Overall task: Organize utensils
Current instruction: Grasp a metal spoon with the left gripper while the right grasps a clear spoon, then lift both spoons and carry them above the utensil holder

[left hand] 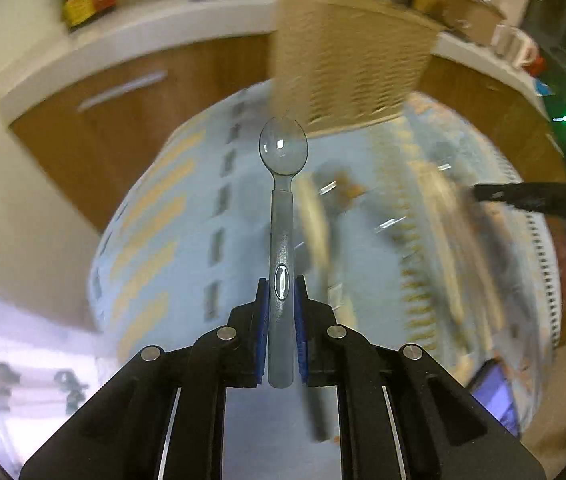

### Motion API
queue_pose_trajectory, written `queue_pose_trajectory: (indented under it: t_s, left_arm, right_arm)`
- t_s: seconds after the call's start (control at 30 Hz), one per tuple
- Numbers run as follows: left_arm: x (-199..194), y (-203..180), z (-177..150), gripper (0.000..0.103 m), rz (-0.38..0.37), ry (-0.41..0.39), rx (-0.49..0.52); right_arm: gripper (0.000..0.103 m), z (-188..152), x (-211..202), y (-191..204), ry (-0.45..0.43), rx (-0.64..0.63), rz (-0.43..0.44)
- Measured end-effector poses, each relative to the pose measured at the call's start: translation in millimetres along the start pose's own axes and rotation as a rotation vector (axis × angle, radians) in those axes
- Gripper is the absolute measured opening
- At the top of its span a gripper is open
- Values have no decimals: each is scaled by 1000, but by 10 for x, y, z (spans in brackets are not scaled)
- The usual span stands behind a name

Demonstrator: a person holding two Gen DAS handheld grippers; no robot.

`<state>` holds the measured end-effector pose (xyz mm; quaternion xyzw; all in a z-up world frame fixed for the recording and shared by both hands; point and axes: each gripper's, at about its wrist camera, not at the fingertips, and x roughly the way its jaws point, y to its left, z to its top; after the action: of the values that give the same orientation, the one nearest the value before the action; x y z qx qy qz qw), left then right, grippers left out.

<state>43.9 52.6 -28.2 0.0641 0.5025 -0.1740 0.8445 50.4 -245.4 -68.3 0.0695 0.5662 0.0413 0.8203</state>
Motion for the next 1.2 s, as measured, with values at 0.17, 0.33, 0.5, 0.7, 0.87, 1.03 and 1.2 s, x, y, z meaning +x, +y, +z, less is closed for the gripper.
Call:
queue_pose_trajectory:
  t_s: [0.17,0.33,0.5,0.7,0.87,1.03,1.2]
  left_arm:
    - [177,140,-108,10,42,57,-35]
    - [212,161,-69,27,71,46,-25]
    - [321,249,132,38,79,37,-34]
    - [477,268,325,36,73,72,12]
    - [535,221,381,32,104,89,68]
    - [518,277,397,11,91,77,36]
    - [485,296,403,10,73,47,8]
  right_arm:
    - [2,13,23,-26,6,-13,24]
    - [3,-66,30,108,0,-40,46]
    - [4,-48,-24,75,-2,-20,93]
    - [4,13,-81,-4,-5,-11,111]
    - [22,76,-87,-41,-3,5,130]
    - [51,103,-120,-39,-27,0,73]
    - [27,154,122,24,96,-9,38]
